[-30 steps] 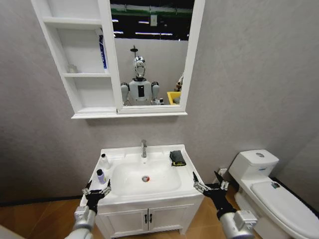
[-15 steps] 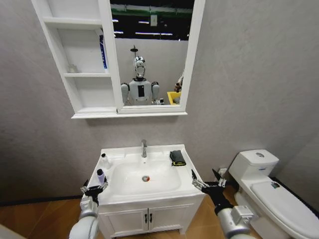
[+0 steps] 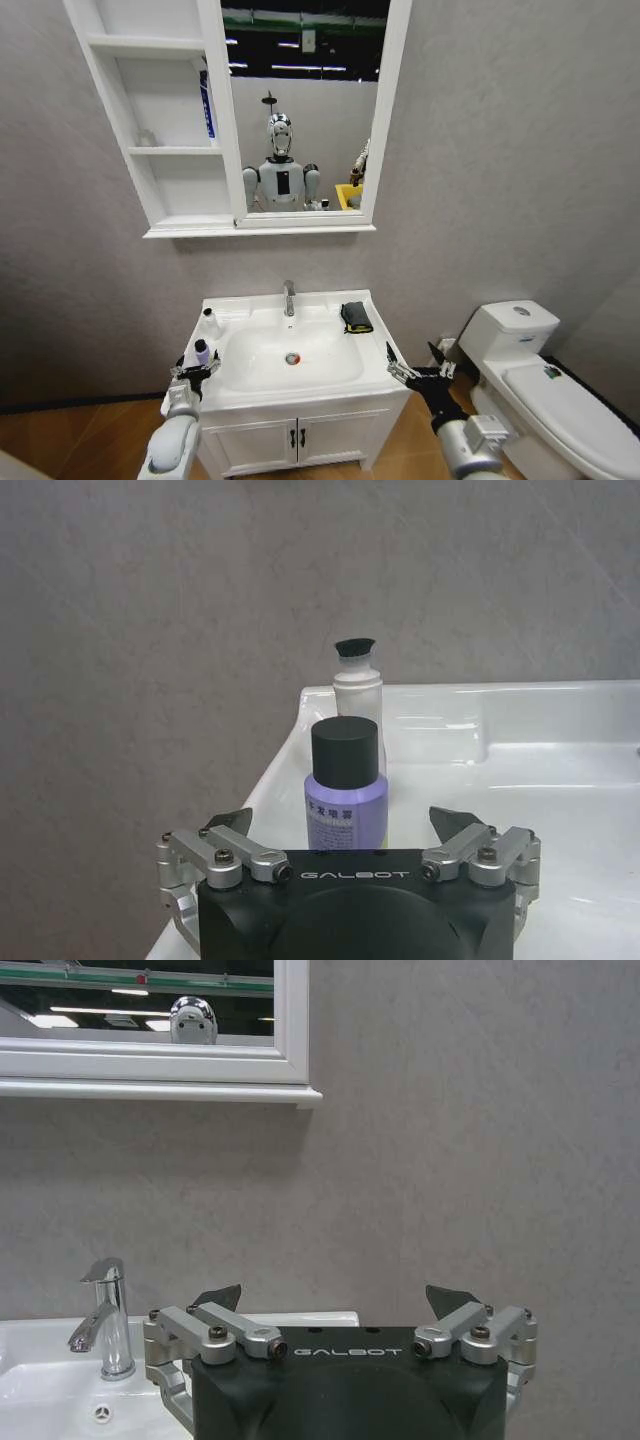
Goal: Move facial cleanser and shampoo from washbasin to cabinet, then wipe washbasin with towel.
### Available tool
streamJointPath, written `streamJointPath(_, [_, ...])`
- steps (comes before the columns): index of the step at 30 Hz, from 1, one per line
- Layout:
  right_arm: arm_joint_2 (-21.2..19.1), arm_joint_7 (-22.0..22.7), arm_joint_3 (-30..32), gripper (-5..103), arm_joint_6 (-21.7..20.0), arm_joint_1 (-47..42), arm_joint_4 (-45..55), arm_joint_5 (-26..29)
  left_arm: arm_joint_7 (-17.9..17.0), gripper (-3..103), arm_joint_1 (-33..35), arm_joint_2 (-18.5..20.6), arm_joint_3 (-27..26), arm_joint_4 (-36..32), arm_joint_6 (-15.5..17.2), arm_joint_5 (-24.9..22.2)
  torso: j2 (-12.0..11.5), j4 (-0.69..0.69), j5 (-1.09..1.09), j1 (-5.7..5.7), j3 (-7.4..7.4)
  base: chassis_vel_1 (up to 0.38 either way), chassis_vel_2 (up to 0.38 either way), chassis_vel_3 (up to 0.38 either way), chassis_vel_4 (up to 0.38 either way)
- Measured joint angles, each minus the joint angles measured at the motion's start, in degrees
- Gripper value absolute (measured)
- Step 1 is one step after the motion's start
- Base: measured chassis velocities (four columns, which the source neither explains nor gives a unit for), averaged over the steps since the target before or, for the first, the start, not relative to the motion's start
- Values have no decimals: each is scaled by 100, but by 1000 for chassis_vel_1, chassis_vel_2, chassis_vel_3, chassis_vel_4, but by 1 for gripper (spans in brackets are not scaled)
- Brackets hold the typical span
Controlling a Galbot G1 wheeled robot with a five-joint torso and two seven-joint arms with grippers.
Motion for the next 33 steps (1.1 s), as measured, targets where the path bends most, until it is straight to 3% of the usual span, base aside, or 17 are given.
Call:
streamJointPath(15, [-32, 15, 1, 100, 9, 11, -29, 21, 29, 43, -71, -29, 37, 13, 1, -52, 0, -1, -1, 0, 0, 0, 0, 0, 0])
streamJointPath(20, [-38, 22, -23, 100, 5, 51, -61, 18, -120, 43, 147, 79, -16, -532, 63, -63, 0, -1, -1, 0, 1, 0, 0, 0, 0])
streamJointPath(22, [-41, 32, -43, 100, -6, 85, -81, 14, -446, 43, 337, 370, -91, -1381, 353, -304, 0, 1, 0, 0, 0, 0, 0, 0, 0])
streamJointPath(23, [-41, 32, -43, 100, -6, 85, -81, 14, -446, 43, 337, 370, -91, -1381, 353, -304, 0, 1, 0, 0, 0, 0, 0, 0, 0])
streamJointPath(26, [-41, 36, -84, 100, -13, 112, -129, -4, -1508, 43, 236, 1514, -346, -2965, 1759, -1885, 0, 1, 1, -1, 0, 0, 0, 0, 0])
streamJointPath(27, [-41, 36, -84, 100, -13, 112, -129, -4, -1508, 43, 236, 1514, -346, -2965, 1759, -1885, 0, 1, 1, -1, 0, 0, 0, 0, 0])
streamJointPath(29, [-15, 33, -114, 100, -10, 115, -167, -25, -2094, 43, -73, 2468, -572, -3656, 2460, -3219, 0, 1, -1, -1, -1, 0, 0, 0, 0])
streamJointPath(30, [-15, 33, -114, 100, -10, 115, -167, -25, -2094, 43, -73, 2468, -572, -3656, 2460, -3219, 0, 1, -1, -1, -1, 0, 0, 0, 0])
streamJointPath(31, [9, 31, -128, 100, 2, 119, -189, -42, -2317, 43, -352, 3064, -668, -3799, 2651, -3832, 1, 0, 1, -1, -1, 0, 0, 0, 0])
streamJointPath(32, [9, 31, -128, 100, 2, 119, -189, -42, -2317, 43, -352, 3064, -668, -3799, 2651, -3832, 1, 0, 1, -1, -1, 0, 0, 0, 0])
streamJointPath(33, [29, 26, -148, 100, 17, 119, -206, -59, -2507, 43, -698, 3581, -689, -3794, 2735, -4403, 0, 0, 1, -1, -1, 0, 0, 0, 0])
